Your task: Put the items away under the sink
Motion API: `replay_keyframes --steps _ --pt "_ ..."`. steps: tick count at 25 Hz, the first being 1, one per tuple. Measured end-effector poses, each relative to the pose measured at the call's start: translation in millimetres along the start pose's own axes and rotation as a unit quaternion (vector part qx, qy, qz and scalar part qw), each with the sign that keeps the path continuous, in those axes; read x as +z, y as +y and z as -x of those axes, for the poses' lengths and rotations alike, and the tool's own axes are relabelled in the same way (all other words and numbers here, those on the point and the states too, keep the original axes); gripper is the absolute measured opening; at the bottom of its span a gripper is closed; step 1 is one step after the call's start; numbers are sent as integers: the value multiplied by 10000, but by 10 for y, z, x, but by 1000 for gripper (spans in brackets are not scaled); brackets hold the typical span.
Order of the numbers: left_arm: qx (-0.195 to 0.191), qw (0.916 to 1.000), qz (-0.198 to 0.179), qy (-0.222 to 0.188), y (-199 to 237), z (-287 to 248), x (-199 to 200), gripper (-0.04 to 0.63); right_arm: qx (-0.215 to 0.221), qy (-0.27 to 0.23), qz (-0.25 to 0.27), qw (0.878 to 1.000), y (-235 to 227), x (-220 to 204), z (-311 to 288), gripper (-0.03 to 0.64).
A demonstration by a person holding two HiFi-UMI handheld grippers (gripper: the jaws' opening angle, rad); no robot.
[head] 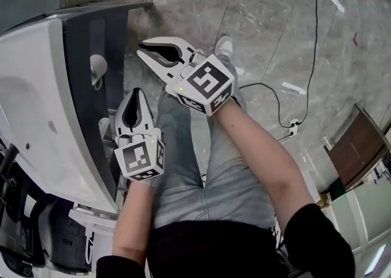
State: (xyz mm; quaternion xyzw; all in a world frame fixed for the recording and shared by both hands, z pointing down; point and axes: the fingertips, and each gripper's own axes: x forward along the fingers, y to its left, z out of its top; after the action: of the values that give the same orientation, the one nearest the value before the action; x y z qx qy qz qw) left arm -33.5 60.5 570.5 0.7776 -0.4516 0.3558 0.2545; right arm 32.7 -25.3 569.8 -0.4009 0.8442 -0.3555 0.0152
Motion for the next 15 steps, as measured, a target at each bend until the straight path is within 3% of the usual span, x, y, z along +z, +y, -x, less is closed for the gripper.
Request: replay_keyframes --steps 9,15 --pt "-85 9972 278 -691 -139 298 621 26 -289 32 365 9989 240 700 536 51" --pt "-72 9923 336 -1192 -80 787 1169 26 -309 92 1018 9943 612 1277 820 51"
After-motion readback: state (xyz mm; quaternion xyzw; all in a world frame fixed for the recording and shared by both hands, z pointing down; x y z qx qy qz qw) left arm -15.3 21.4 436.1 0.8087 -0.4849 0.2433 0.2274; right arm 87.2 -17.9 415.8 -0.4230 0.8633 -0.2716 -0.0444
